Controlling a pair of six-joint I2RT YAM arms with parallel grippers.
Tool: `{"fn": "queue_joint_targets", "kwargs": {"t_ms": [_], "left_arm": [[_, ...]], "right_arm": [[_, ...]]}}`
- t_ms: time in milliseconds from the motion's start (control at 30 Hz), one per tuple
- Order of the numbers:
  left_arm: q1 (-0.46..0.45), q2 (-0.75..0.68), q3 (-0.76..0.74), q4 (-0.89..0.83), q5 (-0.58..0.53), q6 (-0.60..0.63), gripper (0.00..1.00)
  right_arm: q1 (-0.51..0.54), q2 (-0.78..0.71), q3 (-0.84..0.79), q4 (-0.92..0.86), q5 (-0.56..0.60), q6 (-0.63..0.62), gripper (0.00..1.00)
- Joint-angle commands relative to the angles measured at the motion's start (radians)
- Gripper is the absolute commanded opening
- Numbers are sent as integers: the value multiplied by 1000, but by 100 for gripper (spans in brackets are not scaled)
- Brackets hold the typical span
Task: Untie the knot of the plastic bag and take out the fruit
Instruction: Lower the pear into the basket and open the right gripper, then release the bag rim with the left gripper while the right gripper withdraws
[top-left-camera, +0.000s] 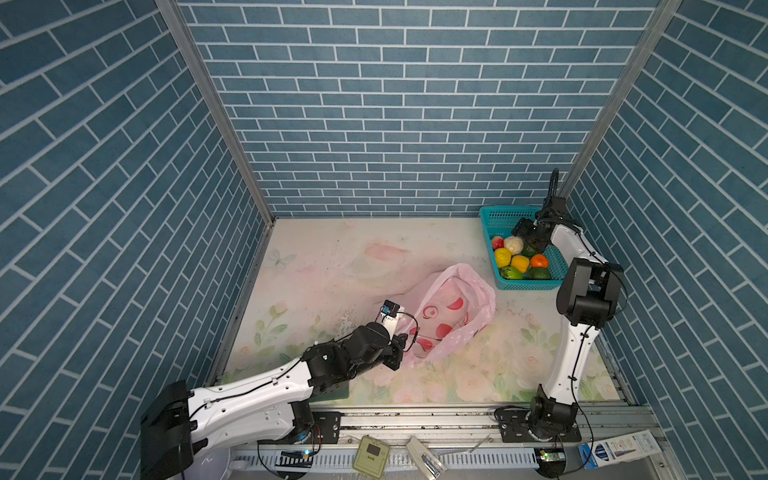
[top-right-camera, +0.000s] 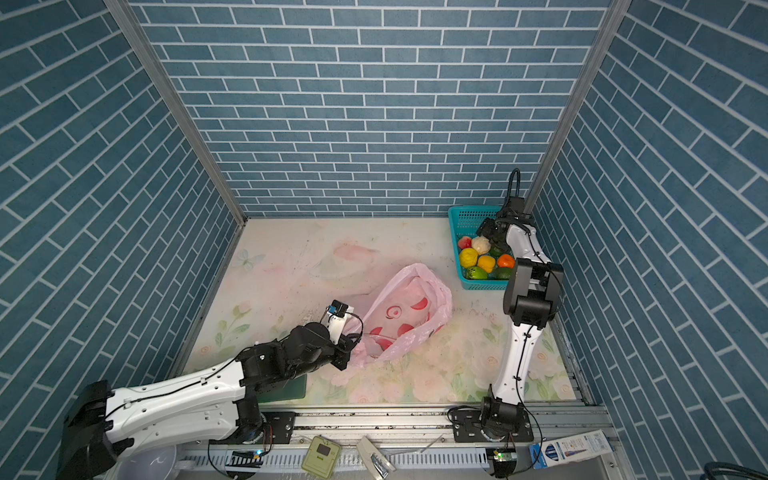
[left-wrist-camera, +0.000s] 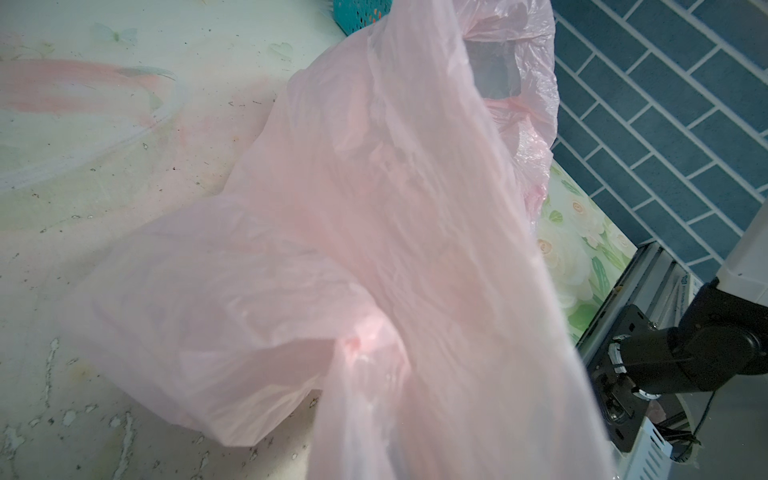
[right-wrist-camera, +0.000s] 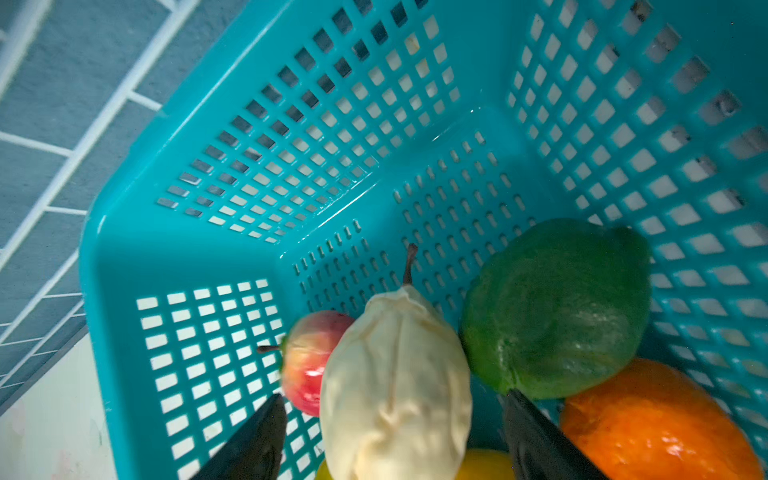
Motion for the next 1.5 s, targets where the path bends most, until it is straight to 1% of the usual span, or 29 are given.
{"fn": "queue_joint_targets", "kwargs": {"t_ms": [0, 233, 433, 667, 833, 967, 1067, 1167, 1333, 1467], "left_arm": [[5, -1, 19, -13, -13, -1, 0], [5, -9, 10, -3, -19, 4, 0], [4, -23, 3, -1, -30, 4, 0], [7, -25, -3, 7, -35, 6, 0], [12, -23, -13, 30, -47, -1, 0], [24, -14, -22, 59, -68, -9, 0], [51, 5, -21, 95, -66, -10, 0], [98, 38, -5, 130, -48, 5, 0], [201, 127, 39, 204, 15, 44, 0], [303, 227, 86, 262, 82, 81, 0]], "right_arm": [[-1, -61, 14, -21, 13, -41, 85], [8, -162, -85, -5, 9, -43, 86], [32, -309, -238, 13, -10, -44, 86], [78, -561, -499, 54, -47, -23, 88], [142, -747, -650, 28, -57, -17, 91], [206, -904, -764, -2, -55, 27, 91], [257, -1014, -838, -33, -41, 60, 91], [304, -1115, -906, -64, -36, 96, 91], [383, -1260, -1004, -123, -27, 153, 91], [430, -1359, -1066, -155, -4, 195, 91]]}}
